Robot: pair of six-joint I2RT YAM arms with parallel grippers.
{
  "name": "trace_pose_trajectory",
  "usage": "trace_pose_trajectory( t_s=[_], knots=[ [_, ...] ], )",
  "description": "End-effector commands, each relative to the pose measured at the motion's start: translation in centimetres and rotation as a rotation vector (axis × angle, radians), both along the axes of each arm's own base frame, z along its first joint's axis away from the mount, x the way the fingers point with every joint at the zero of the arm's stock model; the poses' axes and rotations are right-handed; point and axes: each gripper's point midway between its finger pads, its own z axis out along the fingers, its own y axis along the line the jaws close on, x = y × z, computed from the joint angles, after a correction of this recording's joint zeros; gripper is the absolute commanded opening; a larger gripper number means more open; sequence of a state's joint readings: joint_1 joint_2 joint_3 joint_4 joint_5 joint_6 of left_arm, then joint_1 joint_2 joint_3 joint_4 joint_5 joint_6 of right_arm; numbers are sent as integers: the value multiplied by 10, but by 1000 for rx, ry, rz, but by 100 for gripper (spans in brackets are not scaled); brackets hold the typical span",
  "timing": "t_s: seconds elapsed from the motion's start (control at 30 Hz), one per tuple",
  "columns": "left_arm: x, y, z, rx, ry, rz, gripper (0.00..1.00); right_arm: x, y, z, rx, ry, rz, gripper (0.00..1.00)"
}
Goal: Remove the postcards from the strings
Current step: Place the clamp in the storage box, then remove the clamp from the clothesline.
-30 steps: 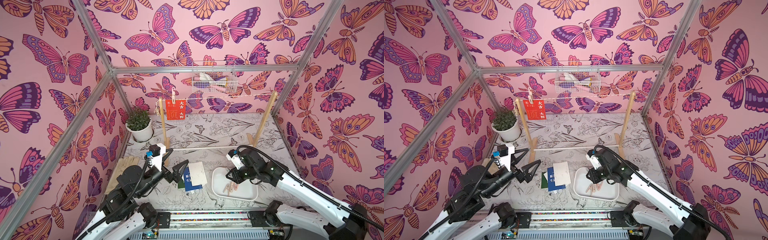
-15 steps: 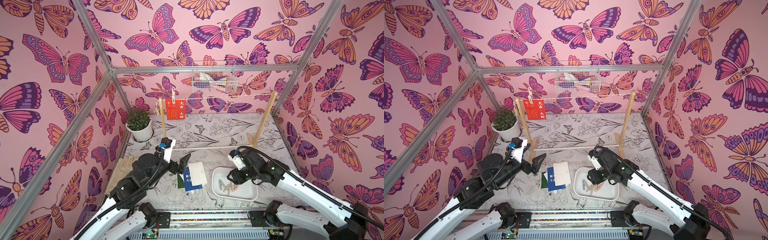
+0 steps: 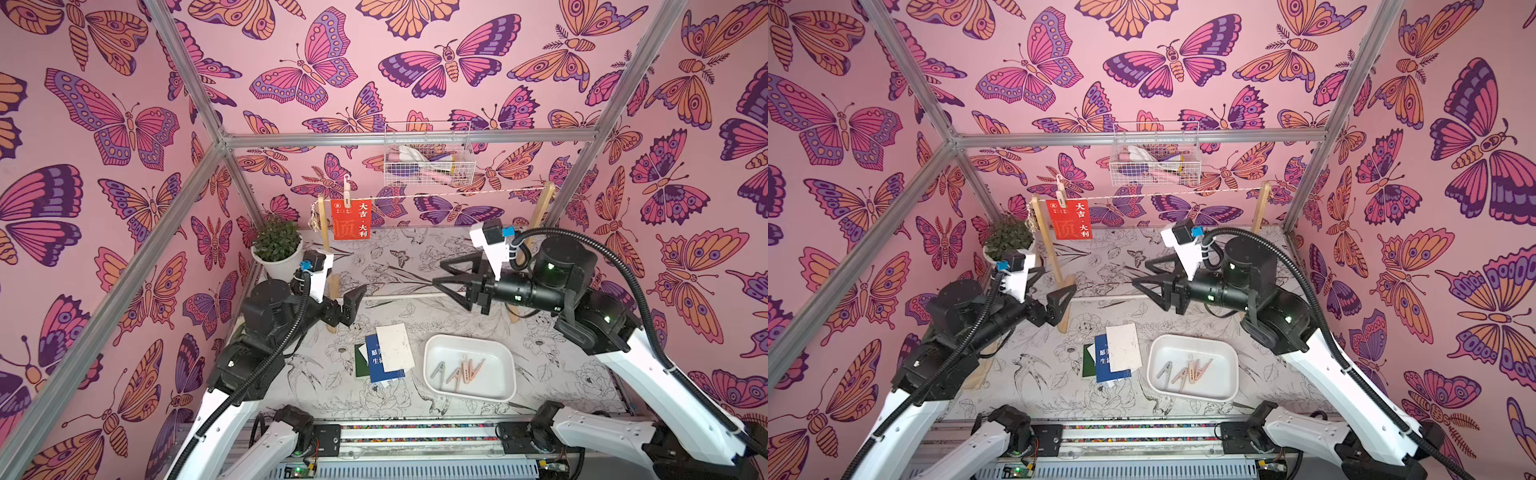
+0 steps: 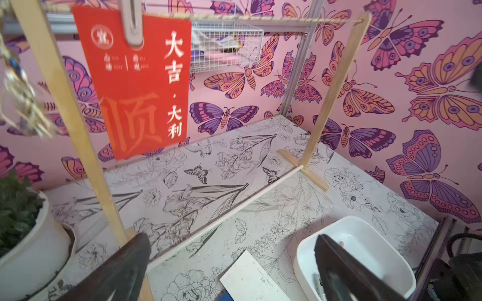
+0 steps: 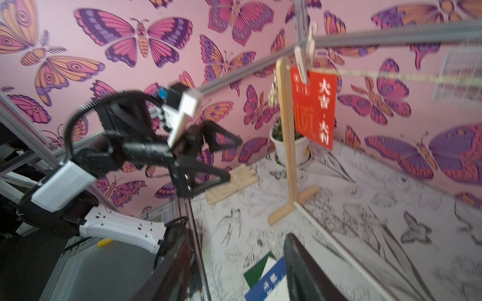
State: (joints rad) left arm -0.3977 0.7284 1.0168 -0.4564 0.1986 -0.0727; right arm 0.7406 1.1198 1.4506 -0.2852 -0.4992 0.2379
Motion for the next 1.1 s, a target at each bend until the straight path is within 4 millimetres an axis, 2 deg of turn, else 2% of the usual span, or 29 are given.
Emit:
trace_pose_trajectory(
  t_s=[0.0, 0.1, 0.23, 0.3, 0.43, 0.53, 0.63, 0.77, 0.87, 0.93, 1.07],
  knots=[
    [-2, 4, -10, -99, 29, 34, 100, 5, 23, 50, 142, -207, 81, 61],
    [0, 3, -26, -137, 69, 46, 100, 23, 49, 61, 151, -292, 120, 65],
    [4, -5, -47, -158, 134, 29, 100, 52, 87, 63, 124, -340, 180, 67],
    [3, -10, -58, -161, 174, 7, 100, 78, 110, 53, 104, -337, 176, 68],
    [4, -16, -74, -185, 209, -13, 100, 113, 140, 43, 78, -335, 168, 69],
    [20, -17, -80, -222, 169, 12, 100, 135, 155, 41, 92, -333, 164, 69],
    [43, -24, -82, -311, 77, 21, 100, 153, 161, 40, 97, -325, 154, 69],
    [69, -40, -77, -368, -27, -29, 100, 171, 158, 38, 85, -316, 125, 72],
    [85, -50, -74, -372, -104, -62, 100, 178, 154, 32, 60, -308, 117, 74],
    [95, -51, -64, -384, -178, -55, 100, 180, 151, 28, 39, -303, 109, 74],
    [115, -50, -57, -385, -244, -14, 100, 183, 145, 31, 38, -295, 96, 76]
  ],
)
